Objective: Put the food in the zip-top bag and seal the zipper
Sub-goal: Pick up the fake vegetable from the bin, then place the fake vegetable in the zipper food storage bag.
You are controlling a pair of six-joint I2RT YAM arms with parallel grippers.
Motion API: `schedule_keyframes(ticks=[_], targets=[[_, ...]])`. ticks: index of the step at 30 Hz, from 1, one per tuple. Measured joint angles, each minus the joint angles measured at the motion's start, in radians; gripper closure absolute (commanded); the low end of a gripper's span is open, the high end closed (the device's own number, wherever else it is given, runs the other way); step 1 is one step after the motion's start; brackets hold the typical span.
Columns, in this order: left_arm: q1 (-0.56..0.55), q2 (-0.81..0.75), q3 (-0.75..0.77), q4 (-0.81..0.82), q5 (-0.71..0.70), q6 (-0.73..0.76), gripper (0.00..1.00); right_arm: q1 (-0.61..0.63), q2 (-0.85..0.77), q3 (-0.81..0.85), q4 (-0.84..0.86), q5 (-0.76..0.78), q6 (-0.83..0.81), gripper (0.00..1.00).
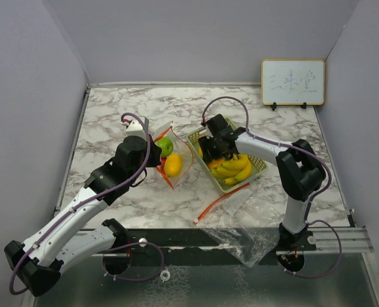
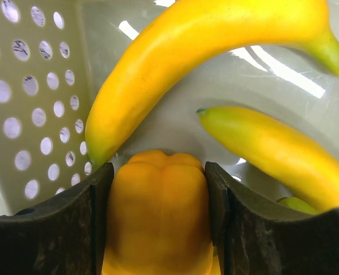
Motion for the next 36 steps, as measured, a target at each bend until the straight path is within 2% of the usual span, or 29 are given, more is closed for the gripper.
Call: schedule_keyframes(ticks=[3,7,11,15,21,26,31,36], targets=[[0.0,0.0,0.0,-0.002,-0.004,0.002,1.0,0.0,-0.003,-0.001,0.0,0.002,0.0,0.81],[0.0,0.005,0.0,-0.002,-0.006,0.002,1.0,0.0,-0.042,0.0,-0.021,0.012,-0.001,0.82],[0.0,0.012,0.0,-0.003,-0.006,0.003,1.0,0.0,-0.183,0.002,-0.036,-0.002,-0.011,0.82],[0.0,0.017,0.0,-0.003,-0.006,0.001,1.0,0.0,-0.399,0.001,0.028,-0.105,-0.027,0.81],[0.001,0.047,0.0,-0.001,0.001,-0.011,1.0,0.006,-0.605,-0.05,0.272,-0.422,0.002,0.81],[0.001,0.103,0.0,0.026,0.041,-0.034,1.0,0.057,-0.621,-0.175,0.518,-0.601,0.091,0.81],[0.003,0.134,0.0,0.066,0.089,-0.068,1.0,0.122,-0.595,-0.259,0.698,-0.616,0.16,0.81],[0.005,0.142,-0.004,0.096,0.145,-0.108,1.0,0.175,-0.566,-0.33,0.844,-0.518,0.185,0.81]])
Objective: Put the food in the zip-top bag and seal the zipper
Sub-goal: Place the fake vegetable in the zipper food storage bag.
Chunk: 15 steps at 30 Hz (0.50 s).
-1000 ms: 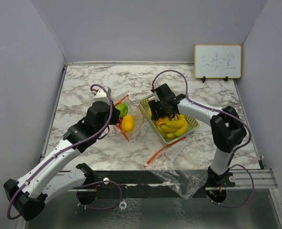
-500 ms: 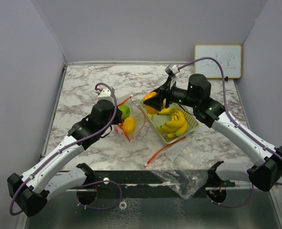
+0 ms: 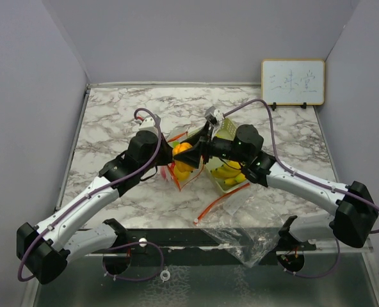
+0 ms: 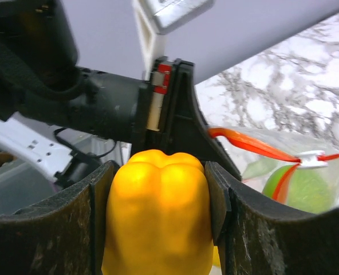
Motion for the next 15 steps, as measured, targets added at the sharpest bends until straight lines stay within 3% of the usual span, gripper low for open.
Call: schedule_keyframes(ticks=[4,6,8,11,15], targets=[[0.0,-0.002,-0.014,0.022,0.027,-0.026,1.0,0.024,0.009,-0.041,0.033,0.143,-0.029,0.69],[0.0,-0.005,-0.021,0.023,0.032,-0.034,1.0,0.031,0.01,-0.072,0.039,0.227,-0.049,0.59],[0.0,-0.01,-0.023,0.022,0.034,-0.041,1.0,0.037,0.014,-0.095,0.034,0.308,-0.069,0.4],[0.0,-0.015,-0.023,0.022,0.034,-0.047,1.0,0.039,0.023,-0.103,0.016,0.391,-0.096,0.01],[0.0,-0.014,-0.023,0.022,0.035,-0.051,1.0,0.041,0.023,-0.098,-0.01,0.444,-0.126,0.01]])
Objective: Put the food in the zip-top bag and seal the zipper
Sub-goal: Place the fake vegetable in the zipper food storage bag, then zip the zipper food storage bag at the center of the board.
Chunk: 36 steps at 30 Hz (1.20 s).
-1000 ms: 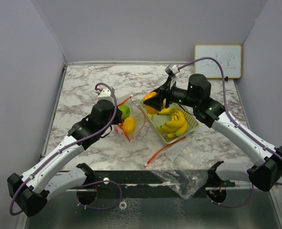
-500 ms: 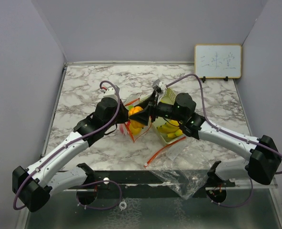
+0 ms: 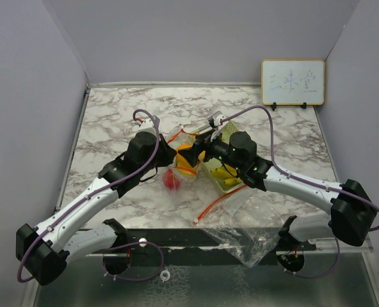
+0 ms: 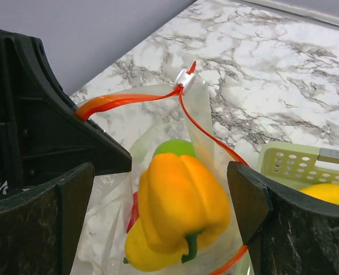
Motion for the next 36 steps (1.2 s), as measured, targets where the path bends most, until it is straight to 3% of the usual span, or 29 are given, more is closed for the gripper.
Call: schedule_keyframes(ticks=[8,11,14,21,29,33,36], targets=[[0.0,0.006,-0.049,0.048,0.0,-0.025,1.0,0.001,-0.067,0.059,-0.092,0.118,0.041,0.0],[0.0,0.006,-0.079,0.08,0.0,-0.039,1.0,0.001,-0.059,0.13,-0.138,0.195,0.089,0.06],[0.0,0.006,-0.112,0.109,0.0,-0.05,1.0,0.001,-0.004,0.217,-0.195,0.242,0.128,0.18],[0.0,0.015,-0.125,0.136,-0.001,-0.061,1.0,0.016,0.21,0.408,-0.353,0.261,0.18,0.33],[0.0,0.038,-0.125,0.15,-0.002,-0.06,1.0,0.061,0.257,0.446,-0.459,0.292,0.192,0.8],[0.0,0.049,-0.124,0.15,-0.002,-0.055,1.0,0.066,0.257,0.447,-0.476,0.306,0.185,0.9],[0.0,0.055,-0.105,0.131,-0.002,-0.03,0.72,0.066,0.254,0.447,-0.484,0.327,0.168,0.92]])
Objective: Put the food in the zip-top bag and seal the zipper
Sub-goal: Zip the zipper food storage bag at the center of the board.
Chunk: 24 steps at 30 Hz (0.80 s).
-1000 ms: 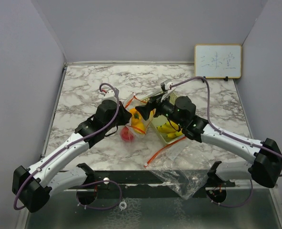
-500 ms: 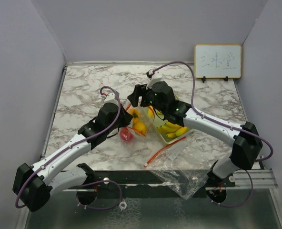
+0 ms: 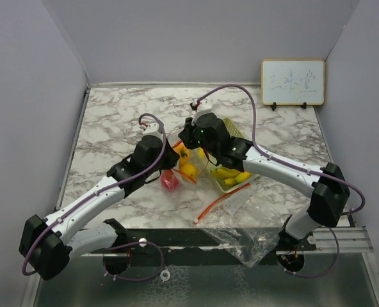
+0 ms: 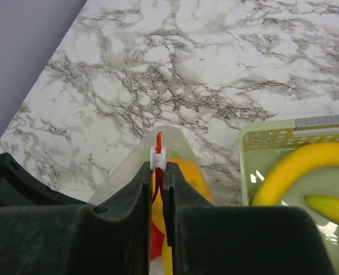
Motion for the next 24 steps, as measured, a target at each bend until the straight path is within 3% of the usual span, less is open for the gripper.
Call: schedule_keyframes(ticks=[2,4,5,8,16,24], targets=[[0.0,0.002,0.035,-0.042,-0.002,0.031,0.47,0.002,-0.014,-0.002,0.0,0.019,-0.028,0.93],[0.0,0.0,0.098,-0.102,-0.004,0.075,0.11,0.004,-0.042,-0.006,0.002,0.022,-0.07,0.93],[0.0,-0.005,0.126,-0.125,-0.005,0.105,0.02,0.004,-0.051,-0.007,0.004,0.022,-0.1,0.93],[0.0,-0.056,0.198,-0.19,-0.009,0.176,0.01,0.003,-0.11,0.003,0.002,-0.025,-0.174,0.94],[0.0,-0.358,0.229,-0.241,0.016,0.428,0.02,0.003,-0.183,0.077,-0.032,-0.349,-0.375,0.94],[0.0,-0.563,0.165,-0.148,0.315,0.718,0.04,-0.001,-0.246,0.081,-0.106,-0.666,-0.521,0.95]])
